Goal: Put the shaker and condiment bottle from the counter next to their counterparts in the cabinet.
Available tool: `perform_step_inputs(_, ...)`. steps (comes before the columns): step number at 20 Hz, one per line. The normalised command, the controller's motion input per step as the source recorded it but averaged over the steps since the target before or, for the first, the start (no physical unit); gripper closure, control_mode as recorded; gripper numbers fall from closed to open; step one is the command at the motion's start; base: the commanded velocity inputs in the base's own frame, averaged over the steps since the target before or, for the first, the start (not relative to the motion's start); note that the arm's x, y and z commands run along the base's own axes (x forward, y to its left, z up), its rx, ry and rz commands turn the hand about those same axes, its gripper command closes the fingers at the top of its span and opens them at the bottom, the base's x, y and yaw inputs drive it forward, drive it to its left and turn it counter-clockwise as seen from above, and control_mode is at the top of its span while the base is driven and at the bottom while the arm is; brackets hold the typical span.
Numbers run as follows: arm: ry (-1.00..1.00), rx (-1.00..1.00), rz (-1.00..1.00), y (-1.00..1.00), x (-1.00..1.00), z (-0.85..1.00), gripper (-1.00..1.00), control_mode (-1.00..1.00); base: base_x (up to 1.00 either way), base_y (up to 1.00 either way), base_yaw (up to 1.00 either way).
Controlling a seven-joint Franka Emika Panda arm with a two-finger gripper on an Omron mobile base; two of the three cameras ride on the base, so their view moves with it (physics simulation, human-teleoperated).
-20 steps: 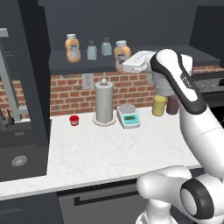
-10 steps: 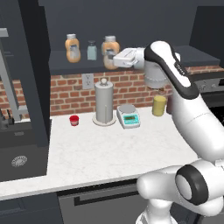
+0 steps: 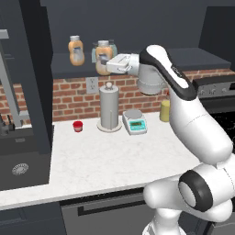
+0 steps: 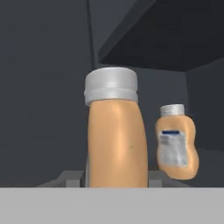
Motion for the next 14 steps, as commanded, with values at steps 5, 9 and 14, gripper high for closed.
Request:
perform_step_inputs(5,0.0,0.08,0.04,0.24,0.03,0.0,1.0,-1.0,0.0,0.0,0.0)
perform_step_inputs(9,0.0,0.02,0.01,0.19,0.26,0.0,1.0,-1.0,0.0,0.0,0.0)
perform_step_inputs(14,0.0,-0.01,0.0,0.3,0.57,0.0,1.0,-1.0,0.0,0.0,0.0)
